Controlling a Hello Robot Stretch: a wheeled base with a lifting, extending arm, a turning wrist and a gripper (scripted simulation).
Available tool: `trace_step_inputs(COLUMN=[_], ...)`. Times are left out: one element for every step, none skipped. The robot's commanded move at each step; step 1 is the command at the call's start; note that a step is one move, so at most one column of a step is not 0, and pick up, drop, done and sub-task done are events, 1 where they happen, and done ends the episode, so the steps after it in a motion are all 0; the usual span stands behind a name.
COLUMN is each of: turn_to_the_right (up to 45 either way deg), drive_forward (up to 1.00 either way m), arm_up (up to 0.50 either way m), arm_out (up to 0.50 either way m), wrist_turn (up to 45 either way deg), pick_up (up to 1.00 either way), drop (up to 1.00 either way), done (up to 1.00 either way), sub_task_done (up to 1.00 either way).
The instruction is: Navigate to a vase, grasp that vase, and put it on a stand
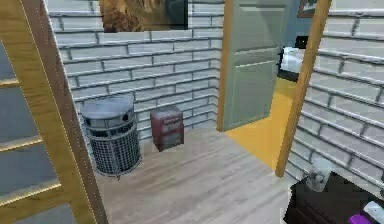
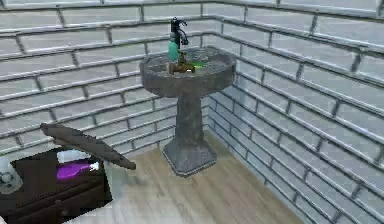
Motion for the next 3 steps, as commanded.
trace_step_inputs(turn_to_the_right=[-45.0,-45.0,-45.0], drive_forward=[0.00,0.00,0.00], arm_up=[0.00,0.00,0.00], arm_out=[0.00,0.00,0.00], wrist_turn=[0.0,0.0,0.0], pick_up=[0.00,0.00,0.00], drop=[0.00,0.00,0.00], done=[0.00,0.00,0.00], sub_task_done=[0.00,0.00,0.00])
